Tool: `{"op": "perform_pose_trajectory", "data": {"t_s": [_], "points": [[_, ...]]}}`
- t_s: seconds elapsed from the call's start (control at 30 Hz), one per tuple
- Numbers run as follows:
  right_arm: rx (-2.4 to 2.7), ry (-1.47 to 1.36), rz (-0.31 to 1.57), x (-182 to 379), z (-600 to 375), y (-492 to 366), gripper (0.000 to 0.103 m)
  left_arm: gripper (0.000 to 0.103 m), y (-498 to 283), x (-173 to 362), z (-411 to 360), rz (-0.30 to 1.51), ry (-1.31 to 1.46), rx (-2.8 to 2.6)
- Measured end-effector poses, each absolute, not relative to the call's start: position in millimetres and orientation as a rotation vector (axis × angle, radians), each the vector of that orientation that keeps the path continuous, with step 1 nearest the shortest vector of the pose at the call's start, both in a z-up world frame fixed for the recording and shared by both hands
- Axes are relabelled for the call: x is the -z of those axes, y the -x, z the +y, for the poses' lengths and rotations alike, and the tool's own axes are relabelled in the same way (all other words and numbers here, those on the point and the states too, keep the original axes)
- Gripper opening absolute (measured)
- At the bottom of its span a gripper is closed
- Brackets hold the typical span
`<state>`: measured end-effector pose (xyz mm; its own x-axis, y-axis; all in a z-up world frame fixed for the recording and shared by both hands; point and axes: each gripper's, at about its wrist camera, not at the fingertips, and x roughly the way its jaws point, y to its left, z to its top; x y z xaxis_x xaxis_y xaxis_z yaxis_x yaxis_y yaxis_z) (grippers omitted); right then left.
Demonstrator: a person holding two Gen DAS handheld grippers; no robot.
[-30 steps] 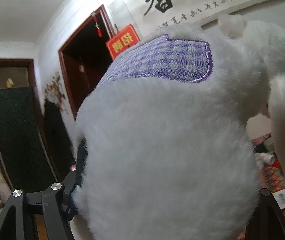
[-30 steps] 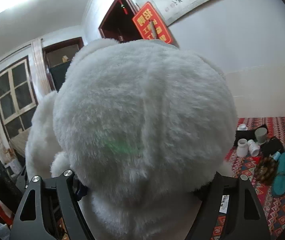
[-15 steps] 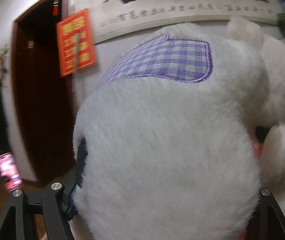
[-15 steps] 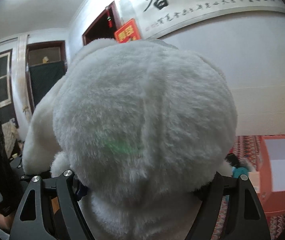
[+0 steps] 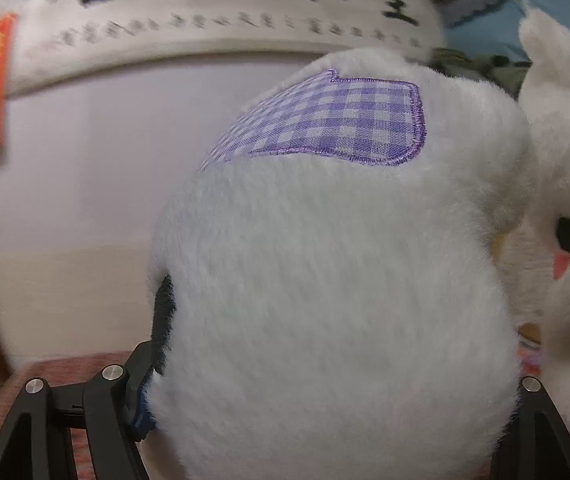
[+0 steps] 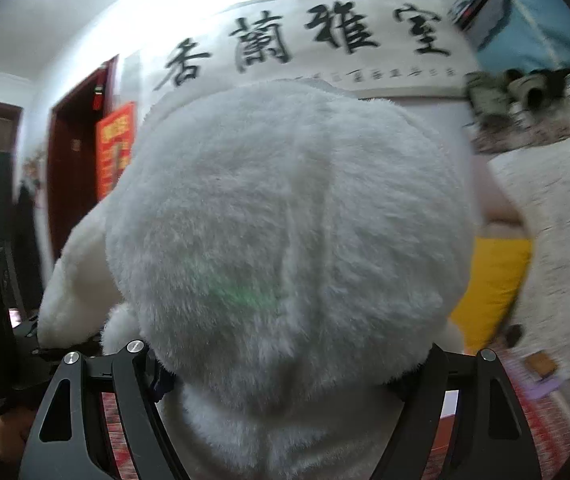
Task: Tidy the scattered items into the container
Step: 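Lift the plush bear with both grippers and carry it toward the pink box, then lower the plush bear into the pink box and open both grippers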
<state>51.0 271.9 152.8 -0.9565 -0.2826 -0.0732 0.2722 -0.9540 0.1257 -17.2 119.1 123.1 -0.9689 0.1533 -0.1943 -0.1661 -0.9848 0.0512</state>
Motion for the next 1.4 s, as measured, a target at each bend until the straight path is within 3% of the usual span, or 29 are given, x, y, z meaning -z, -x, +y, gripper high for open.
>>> {"op": "perform_pose_trajectory", "data": {"t_s": [0.17,0.33,0.5,0.6,0.87,1.0,1.13,1.4], "points": [[2.964,-0.242,-0.124,-143,313,-7,0.081,0.076,91,-108,174,0.082,0.457,-2.875],[2.994,-0.483,-0.123,-125,344,97,0.081,0.076,189,-73,224,0.098,0.714,-2.817],[2.865,-0.952,-0.192,-64,380,211,0.081,0.076,290,-4,252,0.105,1.123,-2.704],[2.723,-1.267,-0.203,-18,387,279,0.081,0.076,326,30,279,0.263,1.31,-2.678],[2.574,-1.669,-0.093,58,413,367,0.081,0.078,397,85,322,0.35,1.679,-2.489],[2.419,-1.903,-0.126,94,433,393,0.082,0.088,412,108,343,0.413,1.806,-2.434],[2.33,-2.022,-0.111,110,447,411,0.087,0.091,407,102,366,0.458,1.834,-2.431],[2.481,-1.884,-0.1,57,472,383,0.091,0.091,370,30,361,0.233,1.685,-2.407]]}}
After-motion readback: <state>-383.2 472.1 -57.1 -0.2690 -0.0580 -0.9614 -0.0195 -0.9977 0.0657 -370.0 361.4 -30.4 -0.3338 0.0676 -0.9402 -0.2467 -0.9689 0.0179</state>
